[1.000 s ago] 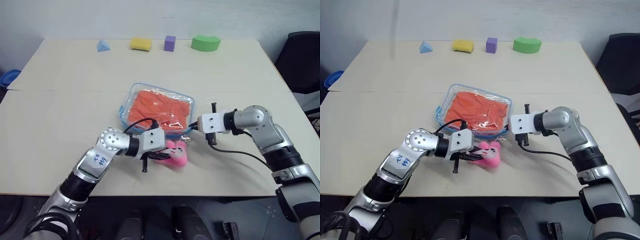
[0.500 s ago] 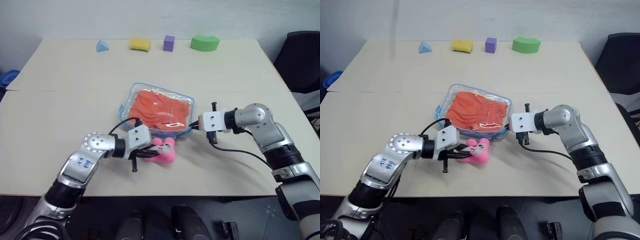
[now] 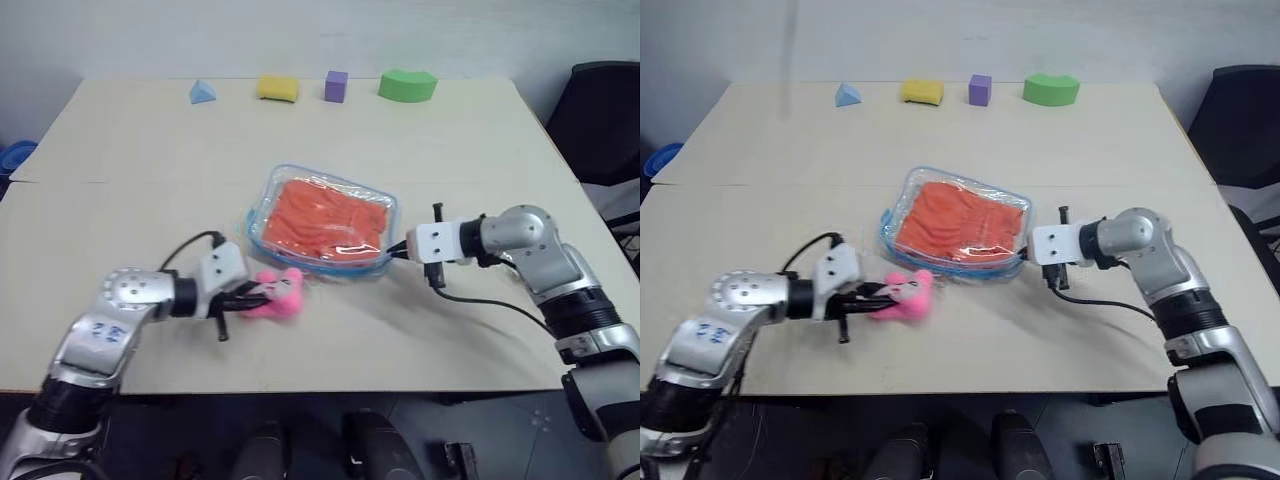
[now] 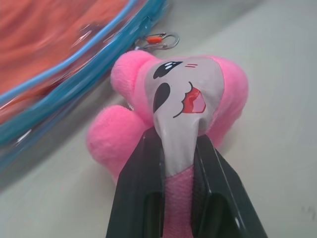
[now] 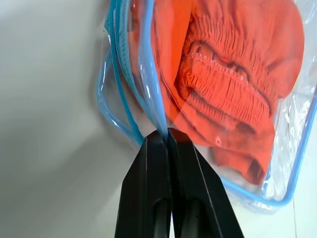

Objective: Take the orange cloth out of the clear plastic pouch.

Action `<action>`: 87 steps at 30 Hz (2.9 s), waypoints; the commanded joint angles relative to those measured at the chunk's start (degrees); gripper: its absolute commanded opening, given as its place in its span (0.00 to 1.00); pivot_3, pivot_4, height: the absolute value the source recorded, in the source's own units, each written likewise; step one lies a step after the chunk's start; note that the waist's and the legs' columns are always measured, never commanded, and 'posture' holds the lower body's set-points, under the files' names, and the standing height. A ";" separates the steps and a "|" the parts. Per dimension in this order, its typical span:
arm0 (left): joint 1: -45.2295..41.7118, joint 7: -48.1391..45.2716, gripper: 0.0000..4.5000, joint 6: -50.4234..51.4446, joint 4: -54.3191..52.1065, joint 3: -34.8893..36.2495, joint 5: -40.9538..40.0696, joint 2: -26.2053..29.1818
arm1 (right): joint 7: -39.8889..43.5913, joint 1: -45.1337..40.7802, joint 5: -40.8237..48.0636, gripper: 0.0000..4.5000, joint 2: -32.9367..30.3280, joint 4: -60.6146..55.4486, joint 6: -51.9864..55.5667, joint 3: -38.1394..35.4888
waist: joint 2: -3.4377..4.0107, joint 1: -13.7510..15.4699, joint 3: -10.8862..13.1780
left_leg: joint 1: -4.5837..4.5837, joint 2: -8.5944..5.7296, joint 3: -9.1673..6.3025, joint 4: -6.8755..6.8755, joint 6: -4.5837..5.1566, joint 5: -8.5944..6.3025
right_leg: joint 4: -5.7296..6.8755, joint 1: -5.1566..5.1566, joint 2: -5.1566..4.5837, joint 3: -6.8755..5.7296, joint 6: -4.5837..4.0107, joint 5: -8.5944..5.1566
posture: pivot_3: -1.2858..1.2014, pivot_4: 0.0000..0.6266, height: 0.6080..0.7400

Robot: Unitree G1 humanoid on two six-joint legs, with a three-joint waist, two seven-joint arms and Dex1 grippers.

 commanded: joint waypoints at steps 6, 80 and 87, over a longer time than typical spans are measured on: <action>7.41 -3.84 0.12 1.00 7.45 17.66 -4.91 9.30 | 2.75 4.91 6.25 0.01 -5.97 -4.13 -7.61 -5.58 | 0.00 0.22 0.01 | -0.03 -0.01 0.00 -0.04 0.02 -0.03 | -0.08 0.01 -0.03 -0.04 0.00 0.00 | 0.52 0.24 1.00; -15.29 4.67 0.00 1.49 1.43 -5.27 -2.95 -16.19 | -25.99 38.29 39.83 1.00 -4.60 -61.99 57.52 -17.56 | -0.06 1.71 -0.03 | 0.09 -0.03 -0.09 0.15 0.18 -0.13 | -0.07 0.31 0.03 -0.05 0.08 0.04 | 0.52 0.24 1.00; -13.26 6.97 0.00 2.43 -1.08 -5.93 -2.54 -16.70 | -28.04 34.09 34.18 1.00 -1.80 -58.41 55.91 -14.14 | -0.06 1.95 -0.03 | 0.08 -0.07 -0.08 0.16 0.14 -0.11 | -0.14 0.31 -0.02 -0.05 0.08 0.04 | 0.52 0.24 1.00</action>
